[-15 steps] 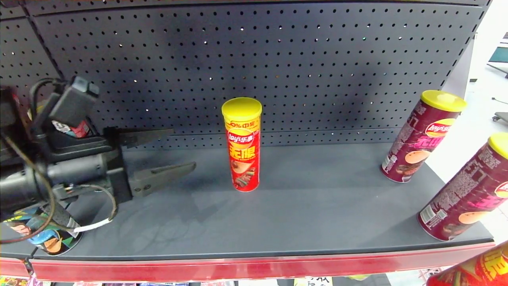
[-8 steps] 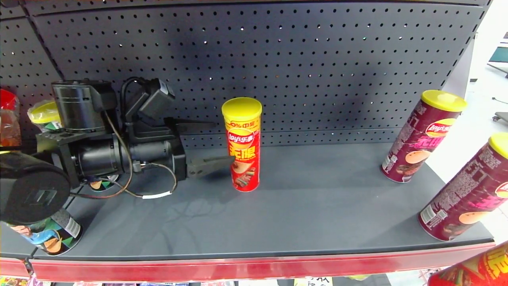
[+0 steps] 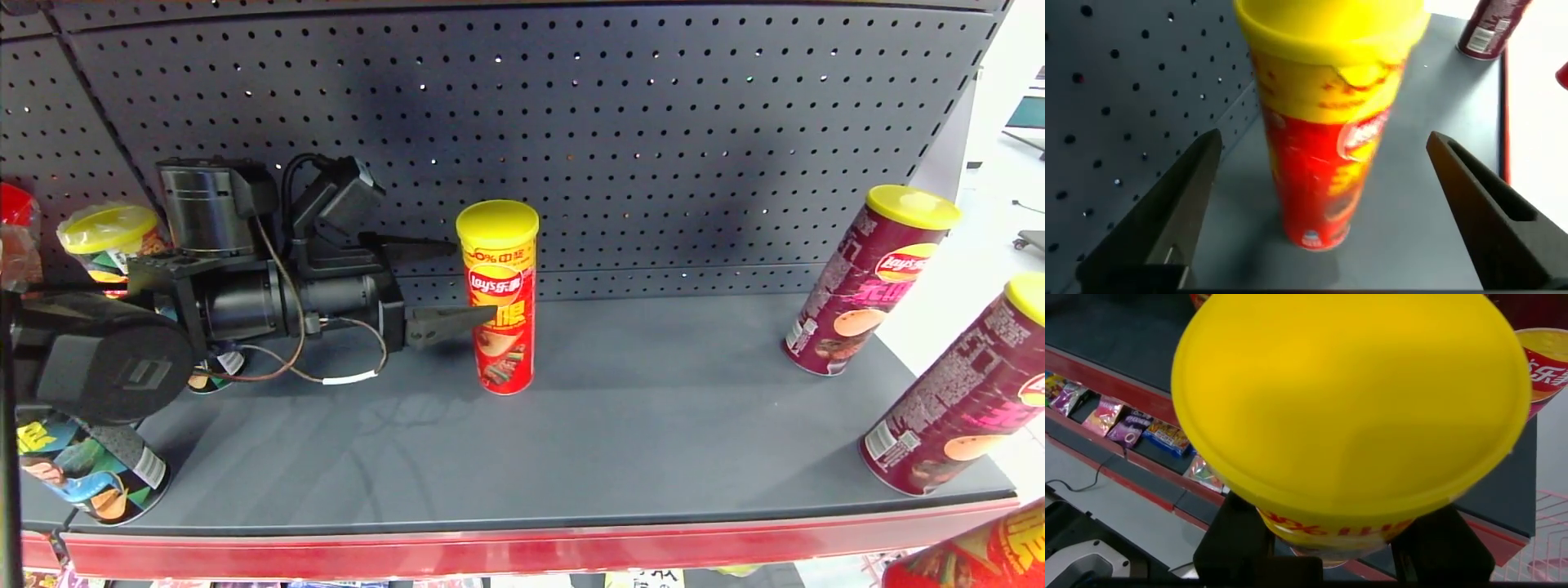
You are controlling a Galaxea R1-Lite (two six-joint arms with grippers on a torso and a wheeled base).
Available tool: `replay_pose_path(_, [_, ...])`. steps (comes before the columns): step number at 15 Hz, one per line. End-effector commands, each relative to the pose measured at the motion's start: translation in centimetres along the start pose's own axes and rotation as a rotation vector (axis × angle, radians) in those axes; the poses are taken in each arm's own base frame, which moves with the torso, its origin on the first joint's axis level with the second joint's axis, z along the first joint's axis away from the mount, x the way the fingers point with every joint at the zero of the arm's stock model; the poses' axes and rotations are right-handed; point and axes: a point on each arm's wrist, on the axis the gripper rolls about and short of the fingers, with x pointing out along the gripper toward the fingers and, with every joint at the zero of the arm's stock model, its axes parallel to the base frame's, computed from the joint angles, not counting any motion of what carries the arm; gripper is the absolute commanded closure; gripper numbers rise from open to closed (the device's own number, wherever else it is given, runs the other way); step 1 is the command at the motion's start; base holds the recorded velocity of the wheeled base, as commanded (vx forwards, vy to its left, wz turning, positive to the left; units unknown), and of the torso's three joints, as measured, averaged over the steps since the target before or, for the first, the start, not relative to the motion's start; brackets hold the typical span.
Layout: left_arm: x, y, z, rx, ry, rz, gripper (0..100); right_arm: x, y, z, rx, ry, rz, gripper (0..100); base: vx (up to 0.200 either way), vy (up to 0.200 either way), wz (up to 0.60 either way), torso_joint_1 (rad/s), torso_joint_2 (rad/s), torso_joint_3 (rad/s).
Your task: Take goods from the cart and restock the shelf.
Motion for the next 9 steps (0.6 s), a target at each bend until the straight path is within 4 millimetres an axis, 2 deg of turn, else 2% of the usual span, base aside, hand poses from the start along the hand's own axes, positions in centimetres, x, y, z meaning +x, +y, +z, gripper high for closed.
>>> replay_pose_path(1, [1.0, 0.8, -0.3, -0.001, 0.001, -0.002, 0, 0.0, 0.0, 0.0, -0.001, -0.001, 0.001, 100, 0.000, 0.000, 0.00, 0.000, 0.00, 0.000])
replay_pose_path(6, [2.6, 1.3, 0.1, 0.013, -0.029, -0.072, 0, 0.0, 0.0, 0.0, -0.001, 0.001, 0.000, 100, 0.000, 0.000, 0.00, 0.000, 0.00, 0.000])
replay_pose_path(9, [3.8, 1.9, -0.3, 0.012, -0.029, -0.085, 0, 0.0, 0.0, -0.1, 0.000, 0.003, 0.000, 100, 0.000, 0.000, 0.00, 0.000, 0.00, 0.000])
